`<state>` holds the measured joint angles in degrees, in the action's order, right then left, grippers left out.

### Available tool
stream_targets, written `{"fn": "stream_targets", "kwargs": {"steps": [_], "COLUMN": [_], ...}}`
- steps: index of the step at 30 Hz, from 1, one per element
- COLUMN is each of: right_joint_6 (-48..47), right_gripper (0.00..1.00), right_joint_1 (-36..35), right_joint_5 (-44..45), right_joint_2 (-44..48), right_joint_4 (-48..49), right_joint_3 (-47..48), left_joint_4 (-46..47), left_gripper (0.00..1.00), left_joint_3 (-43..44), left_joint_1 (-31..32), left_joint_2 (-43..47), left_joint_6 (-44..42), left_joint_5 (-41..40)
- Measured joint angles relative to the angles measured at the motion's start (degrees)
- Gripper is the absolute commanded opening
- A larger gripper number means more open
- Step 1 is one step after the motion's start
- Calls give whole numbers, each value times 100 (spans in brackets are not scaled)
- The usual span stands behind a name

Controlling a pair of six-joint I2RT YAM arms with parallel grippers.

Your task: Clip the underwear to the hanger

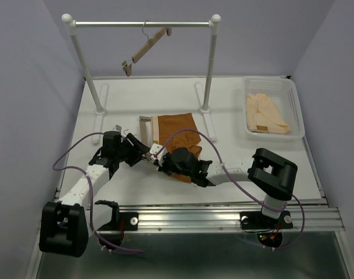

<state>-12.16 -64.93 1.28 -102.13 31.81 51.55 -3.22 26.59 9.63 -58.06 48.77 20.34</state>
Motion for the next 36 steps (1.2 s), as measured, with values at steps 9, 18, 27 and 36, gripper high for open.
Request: {"fn": "stream_targets", "kwargs": {"steps": [9, 18, 27, 36], "right_joint_6": [11, 0, -2, 192], "right_gripper": [1, 1, 1, 66], "right_joint_1": [0, 0, 0, -2], "right_joint_5": [7, 96, 131, 201], "right_joint_2": [234, 260, 315, 315], "right_joint_4": [-9, -50, -57, -173], "right_joint_3": [-94, -190, -190, -190], "left_joint_4": [555, 848, 905, 1012], "left_gripper": [60, 32, 0, 0], "left_joint_3": [387, 538, 688, 671], "left_joint_1": [-2, -2, 0, 0], "left_joint_2": [-883, -1322, -1528, -1543], "left_joint_6": [-44, -52, -96, -286], "left_joint_5": [-138, -243, -186, -46]}}
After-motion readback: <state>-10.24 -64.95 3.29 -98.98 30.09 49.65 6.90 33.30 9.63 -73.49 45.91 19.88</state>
